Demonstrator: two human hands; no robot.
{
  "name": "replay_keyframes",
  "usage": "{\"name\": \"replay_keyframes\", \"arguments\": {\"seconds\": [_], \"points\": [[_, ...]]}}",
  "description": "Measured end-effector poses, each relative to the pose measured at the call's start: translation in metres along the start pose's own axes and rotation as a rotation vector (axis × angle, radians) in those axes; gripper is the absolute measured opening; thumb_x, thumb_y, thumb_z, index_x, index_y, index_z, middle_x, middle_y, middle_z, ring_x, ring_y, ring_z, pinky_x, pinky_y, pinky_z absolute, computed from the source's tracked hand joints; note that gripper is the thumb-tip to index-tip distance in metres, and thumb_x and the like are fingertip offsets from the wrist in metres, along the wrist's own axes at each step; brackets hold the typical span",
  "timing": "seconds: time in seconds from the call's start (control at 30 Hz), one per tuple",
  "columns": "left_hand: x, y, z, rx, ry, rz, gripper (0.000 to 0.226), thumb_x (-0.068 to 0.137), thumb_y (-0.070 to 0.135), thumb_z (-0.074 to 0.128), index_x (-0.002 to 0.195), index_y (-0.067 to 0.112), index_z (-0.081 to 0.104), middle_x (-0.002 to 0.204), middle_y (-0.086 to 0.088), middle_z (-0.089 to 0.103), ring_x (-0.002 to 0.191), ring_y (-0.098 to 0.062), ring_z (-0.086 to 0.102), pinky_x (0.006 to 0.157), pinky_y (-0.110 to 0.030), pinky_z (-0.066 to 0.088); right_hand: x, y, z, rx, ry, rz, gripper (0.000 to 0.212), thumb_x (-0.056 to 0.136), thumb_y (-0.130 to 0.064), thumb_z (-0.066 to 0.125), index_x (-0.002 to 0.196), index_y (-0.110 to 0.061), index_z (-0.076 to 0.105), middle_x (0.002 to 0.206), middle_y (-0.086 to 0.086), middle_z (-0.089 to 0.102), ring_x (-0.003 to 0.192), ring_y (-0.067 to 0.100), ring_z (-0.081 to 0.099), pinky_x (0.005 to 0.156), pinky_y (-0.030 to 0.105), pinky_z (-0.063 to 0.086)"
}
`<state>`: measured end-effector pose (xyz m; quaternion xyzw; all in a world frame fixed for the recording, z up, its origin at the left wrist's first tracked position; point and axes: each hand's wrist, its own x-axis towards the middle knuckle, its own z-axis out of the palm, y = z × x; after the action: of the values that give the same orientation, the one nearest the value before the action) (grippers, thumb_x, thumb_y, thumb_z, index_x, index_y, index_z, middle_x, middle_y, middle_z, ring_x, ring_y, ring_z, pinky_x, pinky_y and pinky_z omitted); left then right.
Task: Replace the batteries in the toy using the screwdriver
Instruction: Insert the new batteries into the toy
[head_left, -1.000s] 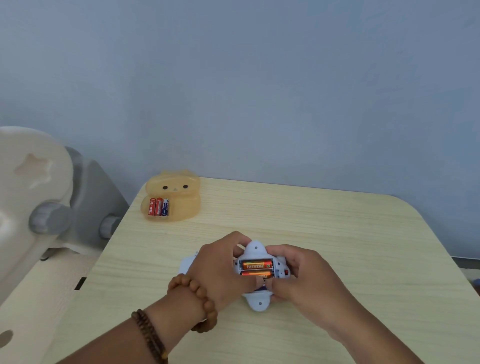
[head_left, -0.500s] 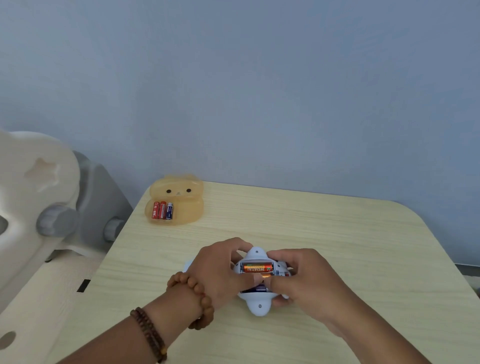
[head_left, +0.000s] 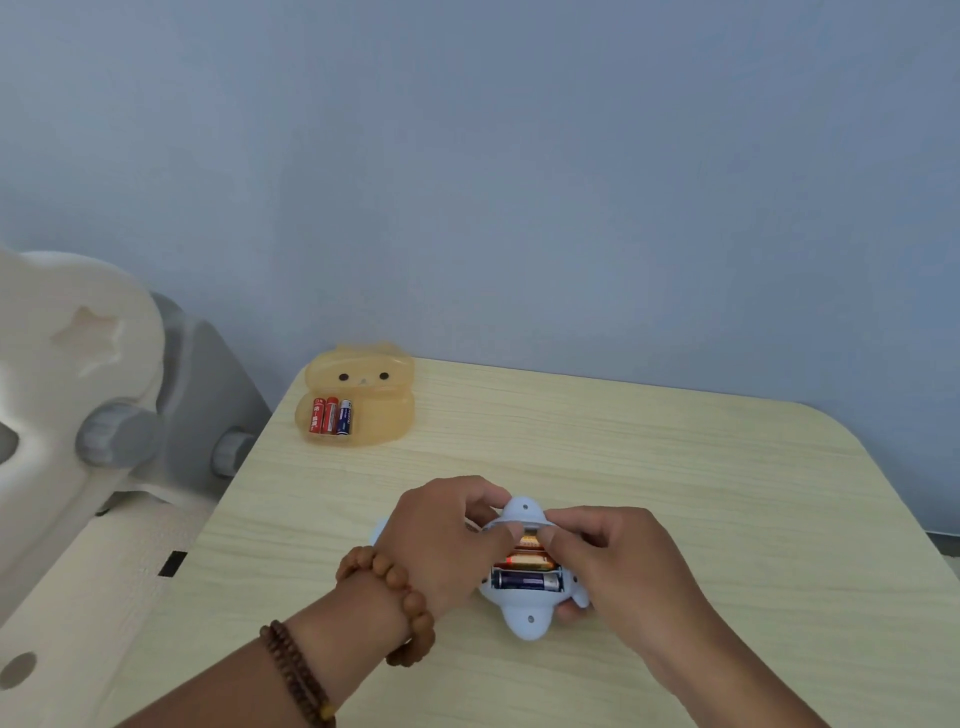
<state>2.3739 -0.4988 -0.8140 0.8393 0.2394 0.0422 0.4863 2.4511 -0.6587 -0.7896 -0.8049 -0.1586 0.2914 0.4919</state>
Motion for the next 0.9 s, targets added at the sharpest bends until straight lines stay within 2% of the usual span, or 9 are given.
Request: {"name": "replay_keyframes", "arguments": {"seconds": [0.17, 0.3, 0.4, 0.53, 0.6, 0.67, 0.73, 0.8, 0.9], "points": [[-0.002, 0.004, 0.002, 0.023, 0.064, -0.006, 0.018, 0.084, 0.027, 0.072, 0.100, 0.034, 0.071, 0.086, 0.013, 0.071, 0.076, 0.000, 0.067, 0.057, -0.010, 0.048, 0.001, 0.001, 0.003, -0.027, 0.029, -0.001, 0.020, 0.095, -0.018, 0.063, 0.100, -0.024, 0.081, 0.081, 0.001, 0.079, 0.060, 0.008, 0.073, 0.052, 0.022, 0.056], [-0.004, 0.007, -0.005, 0.034, 0.030, -0.014, 0.019, 0.084, 0.029, 0.071, 0.103, 0.034, 0.069, 0.087, 0.013, 0.070, 0.077, 0.000, 0.066, 0.061, -0.014, 0.053, -0.007, -0.003, -0.002, 0.097, -0.110, 0.015, 0.026, 0.095, -0.011, 0.063, 0.097, -0.029, 0.081, 0.083, 0.001, 0.079, 0.063, 0.004, 0.070, 0.062, 0.024, 0.058], [-0.007, 0.014, -0.018, 0.050, 0.026, -0.017, 0.023, 0.087, 0.038, 0.069, 0.108, 0.030, 0.064, 0.095, 0.013, 0.067, 0.085, 0.001, 0.065, 0.065, -0.009, 0.051, -0.008, 0.003, -0.002, 0.045, -0.119, 0.010, 0.035, 0.086, -0.002, 0.069, 0.103, -0.031, 0.080, 0.087, -0.001, 0.080, 0.067, 0.006, 0.070, 0.066, 0.027, 0.059], [-0.004, 0.015, -0.067, 0.178, 0.190, 0.135, 0.018, 0.088, 0.035, 0.068, 0.105, 0.028, 0.066, 0.097, 0.013, 0.066, 0.088, 0.001, 0.062, 0.072, -0.006, 0.044, -0.006, 0.005, -0.001, 0.034, -0.100, 0.012, 0.036, 0.086, -0.001, 0.070, 0.110, -0.026, 0.077, 0.088, -0.002, 0.080, 0.068, 0.007, 0.072, 0.063, 0.022, 0.057], [-0.003, 0.003, -0.090, 0.312, 0.146, 0.165, 0.034, 0.084, 0.039, 0.071, 0.115, 0.034, 0.059, 0.110, 0.017, 0.059, 0.098, -0.001, 0.058, 0.078, -0.011, 0.043, -0.007, 0.004, 0.000, 0.031, -0.113, 0.000, 0.035, 0.086, -0.001, 0.070, 0.110, -0.026, 0.077, 0.091, 0.000, 0.080, 0.074, 0.009, 0.075, 0.062, 0.022, 0.058], [-0.005, -0.012, -0.098, 0.469, -0.056, 0.097, 0.065, 0.078, 0.051, 0.073, 0.134, 0.036, 0.045, 0.127, 0.019, 0.045, 0.115, -0.002, 0.047, 0.092, -0.016, 0.040, -0.008, 0.002, 0.002, 0.025, -0.124, -0.002, 0.035, 0.087, -0.001, 0.070, 0.105, -0.030, 0.077, 0.090, -0.001, 0.080, 0.072, 0.008, 0.074, 0.063, 0.022, 0.058], [-0.010, -0.020, -0.093, 0.603, -0.206, 0.033, 0.089, 0.072, 0.062, 0.072, 0.145, 0.033, 0.030, 0.134, 0.017, 0.033, 0.125, -0.006, 0.035, 0.104, -0.025, 0.037, -0.007, 0.002, 0.003, 0.003, -0.119, -0.007, 0.034, 0.087, -0.001, 0.069, 0.101, -0.031, 0.079, 0.087, -0.002, 0.080, 0.068, 0.006, 0.072, 0.062, 0.021, 0.057], [-0.010, -0.023, -0.083, 0.673, -0.210, 0.020, 0.094, 0.069, 0.069, 0.068, 0.146, 0.031, 0.029, 0.130, 0.015, 0.031, 0.123, -0.008, 0.034, 0.104, -0.029, 0.040, -0.008, 0.001, 0.004, -0.018, -0.110, -0.018, 0.034, 0.086, -0.001, 0.068, 0.099, -0.030, 0.079, 0.085, -0.001, 0.079, 0.065, 0.005, 0.070, 0.060, 0.020, 0.055], [-0.007, -0.018, -0.066, 0.707, -0.100, -0.045, 0.076, 0.072, 0.074, 0.060, 0.131, 0.028, 0.043, 0.116, 0.008, 0.038, 0.107, -0.012, 0.045, 0.093, -0.031, 0.046, -0.007, 0.002, 0.005, -0.023, -0.099, -0.020, 0.033, 0.086, -0.001, 0.067, 0.099, -0.029, 0.079, 0.088, 0.001, 0.079, 0.067, 0.005, 0.071, 0.060, 0.020, 0.056]]}}
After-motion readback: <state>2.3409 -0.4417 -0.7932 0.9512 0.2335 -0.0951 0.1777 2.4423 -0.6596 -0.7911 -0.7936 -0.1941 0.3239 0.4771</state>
